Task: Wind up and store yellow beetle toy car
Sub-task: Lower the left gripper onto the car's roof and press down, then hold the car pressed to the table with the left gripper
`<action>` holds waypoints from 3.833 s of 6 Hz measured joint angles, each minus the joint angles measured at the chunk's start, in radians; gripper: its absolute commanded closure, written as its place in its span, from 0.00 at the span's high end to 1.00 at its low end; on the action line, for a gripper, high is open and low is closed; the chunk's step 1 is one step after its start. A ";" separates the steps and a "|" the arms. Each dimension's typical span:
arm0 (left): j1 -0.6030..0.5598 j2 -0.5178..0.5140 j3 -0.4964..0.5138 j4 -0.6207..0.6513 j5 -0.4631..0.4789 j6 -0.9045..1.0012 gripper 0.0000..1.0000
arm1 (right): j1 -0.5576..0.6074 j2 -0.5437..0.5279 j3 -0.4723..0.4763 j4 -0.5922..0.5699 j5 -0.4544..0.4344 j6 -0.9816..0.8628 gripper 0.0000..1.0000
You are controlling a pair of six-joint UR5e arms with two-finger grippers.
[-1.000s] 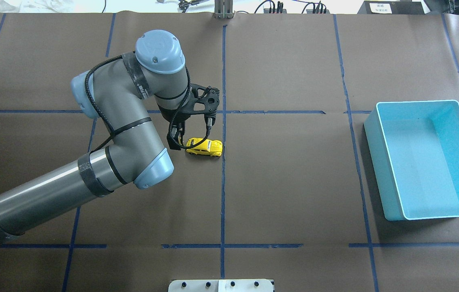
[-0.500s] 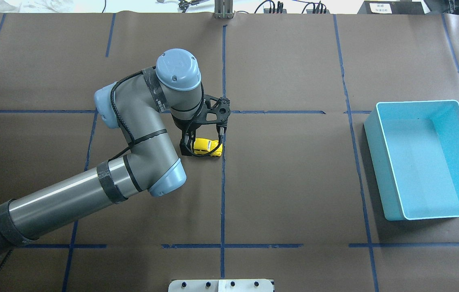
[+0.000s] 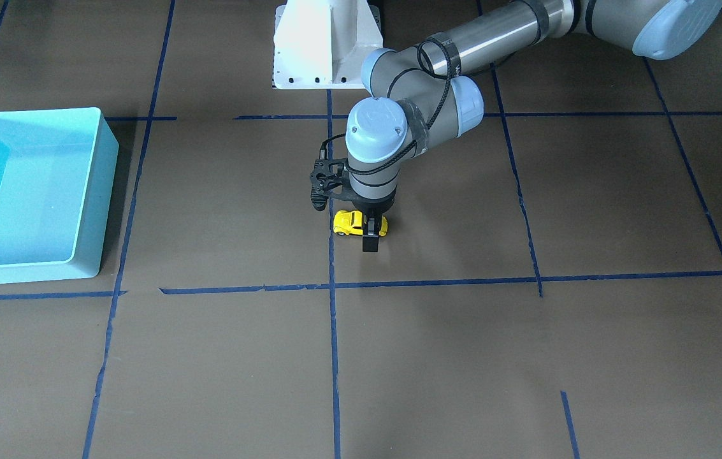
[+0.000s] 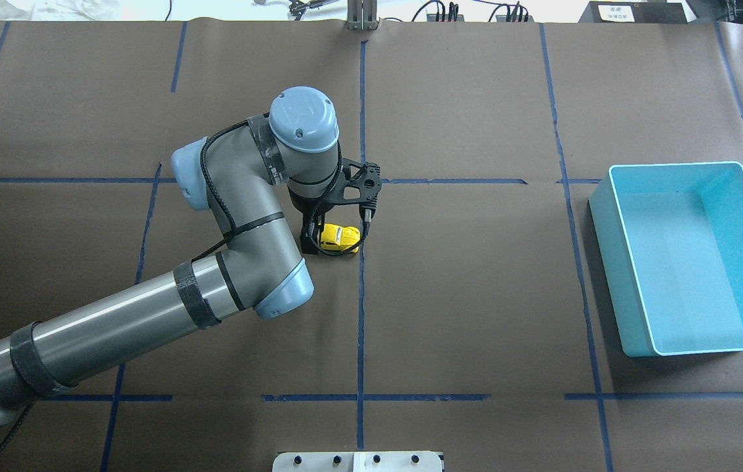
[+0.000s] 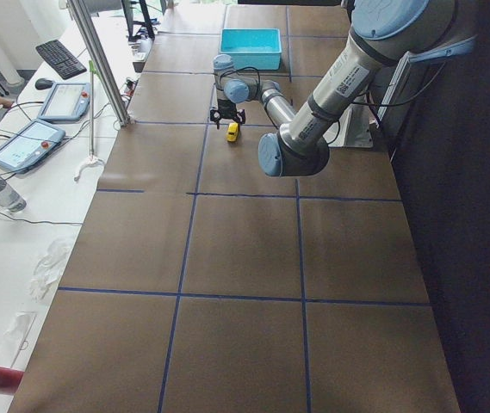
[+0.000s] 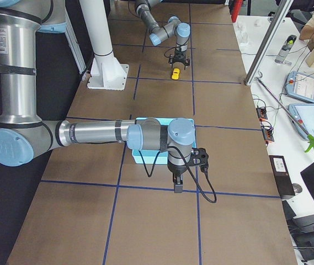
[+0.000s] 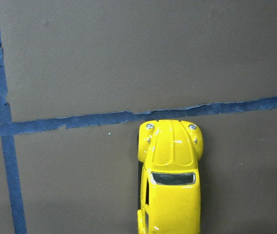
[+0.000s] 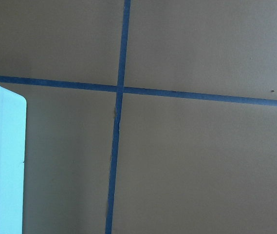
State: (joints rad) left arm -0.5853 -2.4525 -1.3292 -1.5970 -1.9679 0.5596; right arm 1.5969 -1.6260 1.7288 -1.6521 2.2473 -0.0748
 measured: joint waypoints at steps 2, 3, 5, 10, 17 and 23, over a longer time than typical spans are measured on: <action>0.017 -0.003 0.006 -0.001 0.007 -0.003 1.00 | 0.000 0.000 0.000 0.001 0.000 0.000 1.00; 0.030 -0.003 0.007 -0.005 0.017 -0.012 1.00 | 0.000 0.000 0.000 0.000 -0.001 0.000 1.00; 0.041 -0.001 0.009 -0.018 0.029 -0.025 0.79 | 0.000 0.000 -0.001 0.000 0.000 -0.001 1.00; 0.034 0.010 -0.003 -0.071 0.053 -0.070 0.01 | 0.000 0.000 -0.002 0.000 -0.001 0.001 1.00; 0.015 0.124 -0.108 -0.285 0.022 -0.163 0.00 | 0.000 0.000 -0.002 0.000 -0.003 0.000 1.00; 0.022 0.145 -0.073 -0.360 -0.029 -0.166 0.02 | 0.000 0.000 -0.002 0.000 -0.003 0.000 1.00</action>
State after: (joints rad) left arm -0.5631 -2.3075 -1.4023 -1.9572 -1.9971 0.3932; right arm 1.5969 -1.6260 1.7273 -1.6521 2.2442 -0.0751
